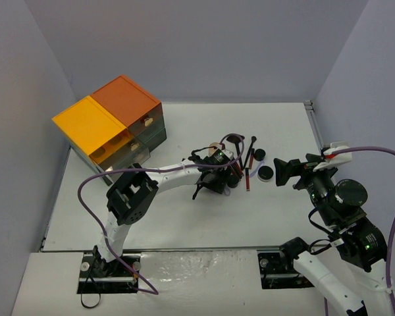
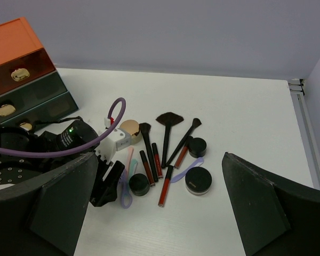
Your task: Organize the makeup
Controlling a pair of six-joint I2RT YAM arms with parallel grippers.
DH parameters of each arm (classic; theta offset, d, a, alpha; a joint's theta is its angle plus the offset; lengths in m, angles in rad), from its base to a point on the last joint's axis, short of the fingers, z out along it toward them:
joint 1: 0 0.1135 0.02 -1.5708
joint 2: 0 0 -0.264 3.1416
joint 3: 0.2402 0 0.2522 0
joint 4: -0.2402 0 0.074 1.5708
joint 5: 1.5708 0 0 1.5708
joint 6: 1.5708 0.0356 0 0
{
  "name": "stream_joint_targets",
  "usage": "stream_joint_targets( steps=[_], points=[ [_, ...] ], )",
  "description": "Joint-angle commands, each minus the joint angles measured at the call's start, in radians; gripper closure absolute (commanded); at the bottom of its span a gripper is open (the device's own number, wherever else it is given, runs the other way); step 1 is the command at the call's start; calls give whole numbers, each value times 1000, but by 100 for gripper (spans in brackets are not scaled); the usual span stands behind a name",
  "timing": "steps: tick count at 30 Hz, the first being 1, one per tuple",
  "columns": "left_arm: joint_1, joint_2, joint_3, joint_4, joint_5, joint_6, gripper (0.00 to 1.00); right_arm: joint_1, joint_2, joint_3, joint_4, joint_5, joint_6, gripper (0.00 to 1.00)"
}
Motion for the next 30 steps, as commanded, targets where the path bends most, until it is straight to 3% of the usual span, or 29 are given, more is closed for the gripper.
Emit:
stream_joint_targets(
  steps=[1, 10, 20, 27, 30],
  points=[
    [-9, 10, 46, 27, -27, 25, 51, 8, 7, 24, 60, 6, 1, 0],
    [-18, 28, 75, 18, -28, 69, 57, 8, 1, 27, 56, 9, 1, 0],
    [-43, -7, 34, 15, -60, 66, 78, 8, -2, 24, 54, 6, 4, 0],
    [-48, -153, -11, -15, -115, 66, 100, 8, -7, 31, 55, 1, 6, 0],
    [-49, -238, -1, -64, -138, 70, 100, 8, -3, 33, 54, -1, 5, 0]
  ],
)
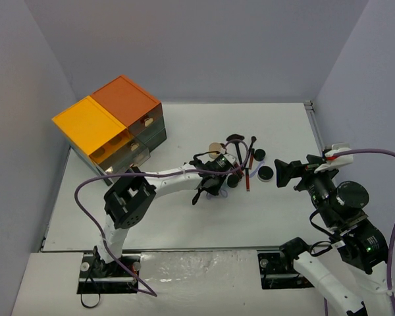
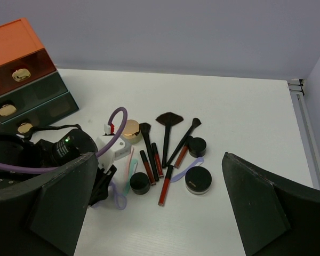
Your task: Organize the makeup
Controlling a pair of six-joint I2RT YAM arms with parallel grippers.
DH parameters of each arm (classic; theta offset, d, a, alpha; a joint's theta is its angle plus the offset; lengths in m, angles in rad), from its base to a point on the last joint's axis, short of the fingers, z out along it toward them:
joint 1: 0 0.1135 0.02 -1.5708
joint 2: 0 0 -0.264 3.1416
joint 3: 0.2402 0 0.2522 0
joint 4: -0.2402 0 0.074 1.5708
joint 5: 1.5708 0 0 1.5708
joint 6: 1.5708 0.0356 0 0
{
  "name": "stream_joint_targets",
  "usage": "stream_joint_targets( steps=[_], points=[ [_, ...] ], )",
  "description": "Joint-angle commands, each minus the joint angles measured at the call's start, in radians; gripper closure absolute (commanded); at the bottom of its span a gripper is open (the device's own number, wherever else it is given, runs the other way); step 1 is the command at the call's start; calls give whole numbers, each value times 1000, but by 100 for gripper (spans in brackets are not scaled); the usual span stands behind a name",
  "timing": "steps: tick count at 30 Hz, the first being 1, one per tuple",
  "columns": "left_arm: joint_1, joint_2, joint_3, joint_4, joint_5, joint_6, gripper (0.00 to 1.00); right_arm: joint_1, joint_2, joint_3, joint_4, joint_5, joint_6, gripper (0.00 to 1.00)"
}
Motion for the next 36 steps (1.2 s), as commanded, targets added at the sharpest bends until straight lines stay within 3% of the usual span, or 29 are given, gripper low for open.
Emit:
stream_joint_targets(
  steps=[1, 6, 11, 16, 22, 28, 29, 32, 36],
  points=[
    [-5, -206, 46, -68, -66, 8, 100, 8, 11, 35, 62, -3, 5, 0],
    [-6, -345, 122, -217, -147, -7, 100, 8, 20, 53, 62, -17, 8, 0],
    [6, -492, 274, -496, -363, -30, 100, 8, 26, 58, 63, -18, 1, 0],
    [133, -589, 328, -685, -421, -74, 100, 8, 44, 58, 62, -26, -9, 0],
    [368, -712, 225, -680, -352, -12, 100, 8, 68, 55, 66, -41, -15, 0],
    [582, -719, 156, -556, -227, 79, 100, 8, 69, 44, 66, -59, -14, 0],
    [603, -709, 156, -554, -221, 85, 97, 8, 68, 44, 66, -62, -14, 0],
    [631, -686, 150, -558, -236, 98, 76, 8, 60, 44, 66, -63, -12, 0],
    [665, -683, 126, -531, -218, 102, 62, 8, 51, 39, 66, -55, -10, 0]
  ],
)
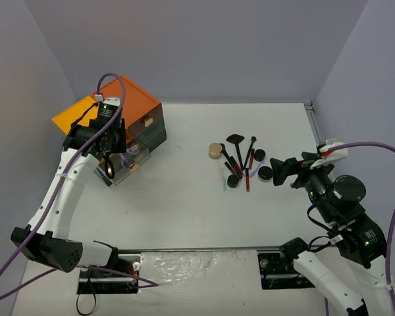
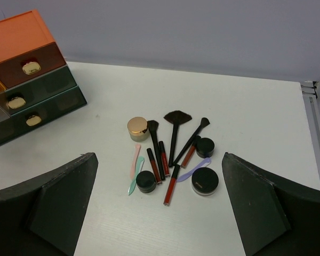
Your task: Organize the makeup
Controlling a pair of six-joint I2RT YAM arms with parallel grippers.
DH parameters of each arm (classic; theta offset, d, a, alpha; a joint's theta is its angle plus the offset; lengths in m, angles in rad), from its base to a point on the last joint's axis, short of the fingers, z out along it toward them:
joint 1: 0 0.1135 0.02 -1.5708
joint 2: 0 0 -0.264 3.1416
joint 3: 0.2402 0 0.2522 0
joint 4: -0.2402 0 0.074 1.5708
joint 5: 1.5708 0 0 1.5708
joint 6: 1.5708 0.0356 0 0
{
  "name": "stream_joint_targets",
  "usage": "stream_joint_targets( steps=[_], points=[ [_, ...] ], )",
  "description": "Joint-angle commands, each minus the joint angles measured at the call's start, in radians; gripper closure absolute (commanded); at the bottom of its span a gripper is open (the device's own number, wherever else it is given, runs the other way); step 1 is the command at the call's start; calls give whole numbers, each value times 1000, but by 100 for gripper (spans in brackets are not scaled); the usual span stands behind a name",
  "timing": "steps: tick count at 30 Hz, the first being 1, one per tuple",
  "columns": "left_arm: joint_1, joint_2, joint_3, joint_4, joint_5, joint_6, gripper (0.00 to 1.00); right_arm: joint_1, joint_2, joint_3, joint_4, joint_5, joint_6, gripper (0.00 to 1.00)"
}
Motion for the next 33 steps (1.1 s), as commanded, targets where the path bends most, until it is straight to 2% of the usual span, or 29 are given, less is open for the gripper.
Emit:
stream_joint_targets(
  steps=[1, 6, 8, 10, 11, 14, 16, 20, 25, 33],
  points=[
    [42, -9, 5, 73, 29, 33, 57, 8, 1, 11, 67, -6, -5, 0],
    [44, 5, 44, 90, 96, 20, 43, 8, 4, 15, 67, 2, -4, 0],
    [13, -3, 51, 129, 138, -14, 40, 8, 5, 15, 67, 4, -3, 0],
    [-49, 0, 64, 152, 137, -41, 38, 8, 5, 15, 67, 3, 2, 0],
    [-127, 9, 70, 158, 121, -53, 37, 8, 5, 14, 67, 3, 3, 0],
    [-254, 67, 100, 192, 83, -116, 32, 8, 5, 9, 67, 5, 6, 0],
    [-361, 125, 104, 251, 78, -173, 29, 8, 5, 6, 67, 11, 8, 0],
    [-491, 249, 84, 348, 27, -278, 28, 8, 8, 6, 67, 15, 11, 0],
    [-539, 468, 110, 397, 20, -419, 29, 9, 14, 11, 67, 8, 8, 0],
    [-546, 722, 261, 424, -13, -504, 29, 8, -10, 5, 61, 11, 11, 0]
  ],
)
